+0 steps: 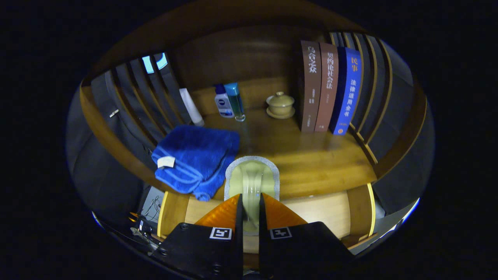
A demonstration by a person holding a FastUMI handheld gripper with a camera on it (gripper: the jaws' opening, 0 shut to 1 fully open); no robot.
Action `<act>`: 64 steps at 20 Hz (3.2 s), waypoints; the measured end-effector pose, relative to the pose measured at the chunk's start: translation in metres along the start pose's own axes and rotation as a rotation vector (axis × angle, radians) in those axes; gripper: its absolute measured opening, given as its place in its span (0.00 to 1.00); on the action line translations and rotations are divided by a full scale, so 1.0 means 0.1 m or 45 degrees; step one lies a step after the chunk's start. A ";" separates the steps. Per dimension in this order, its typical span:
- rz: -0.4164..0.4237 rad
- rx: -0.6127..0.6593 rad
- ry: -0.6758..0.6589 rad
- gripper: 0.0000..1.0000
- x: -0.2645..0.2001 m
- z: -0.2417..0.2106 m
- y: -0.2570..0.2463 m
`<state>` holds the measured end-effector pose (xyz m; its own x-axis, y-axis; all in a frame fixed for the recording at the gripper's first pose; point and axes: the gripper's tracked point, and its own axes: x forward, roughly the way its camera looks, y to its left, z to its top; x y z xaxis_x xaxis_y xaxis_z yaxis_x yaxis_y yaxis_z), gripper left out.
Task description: Pull open the drawer, take out the items inside it, and place them on the countertop above the cabinet.
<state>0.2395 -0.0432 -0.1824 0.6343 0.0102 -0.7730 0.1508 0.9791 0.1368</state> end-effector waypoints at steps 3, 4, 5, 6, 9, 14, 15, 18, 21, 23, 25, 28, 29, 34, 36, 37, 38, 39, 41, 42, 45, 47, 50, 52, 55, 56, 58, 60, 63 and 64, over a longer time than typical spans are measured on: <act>-0.018 -0.028 0.020 0.21 0.21 0.26 -0.02; -0.023 -0.036 0.040 0.21 0.32 0.30 -0.03; -0.037 -0.045 0.062 0.21 0.41 0.34 -0.04; -0.053 -0.053 0.087 0.21 0.51 0.37 -0.07; -0.081 -0.040 0.138 0.21 0.79 0.43 -0.11; -0.103 -0.019 0.130 0.24 1.00 0.50 -0.16; -0.102 -0.012 0.130 0.26 1.01 0.50 -0.17; -0.092 0.002 0.127 0.44 1.02 0.52 -0.18; -0.082 0.013 0.096 0.63 0.95 0.55 -0.17; -0.064 0.023 0.076 0.82 0.86 0.56 -0.14; -0.058 0.035 0.057 1.00 0.82 0.50 -0.16; -0.024 0.062 -0.011 1.00 0.60 0.38 -0.11; -0.007 0.071 -0.051 1.00 0.52 0.34 -0.08; 0.067 0.076 -0.372 1.00 -0.23 0.09 0.08; 0.065 0.053 -0.498 1.00 -0.57 -0.05 0.09; 0.056 0.032 -0.546 0.99 -0.73 -0.15 0.12; 0.044 0.010 -0.590 0.99 -0.87 -0.25 0.12; 0.030 0.000 -0.629 1.00 -0.98 -0.37 0.10; 0.020 0.017 -0.722 1.00 -1.18 -0.58 0.09; 0.010 0.030 -0.758 0.99 -1.25 -0.70 0.06; -0.001 0.057 -0.772 0.99 -1.27 -1.22 -0.05; -0.007 0.052 -0.749 0.99 -1.24 -1.51 -0.10; -0.015 0.033 -0.738 0.99 -1.19 -1.77 -0.14; -0.021 0.024 -0.731 0.99 -1.13 -1.91 -0.17; -0.034 0.030 -0.707 0.99 -0.98 -2.07 -0.19; -0.041 0.023 -0.695 0.99 -0.92 -2.11 -0.19; -0.048 -0.006 -0.669 0.99 -0.78 -2.16 -0.17; -0.053 -0.020 -0.659 0.99 -0.72 -2.17 -0.16; -0.063 -0.013 -0.641 0.99 -0.62 -2.19 -0.18; -0.085 -0.010 -0.633 0.99 -0.60 -2.20 -0.22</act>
<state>0.0316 -0.0208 -0.2752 0.9084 -0.1485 -0.3909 0.1988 0.9758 0.0912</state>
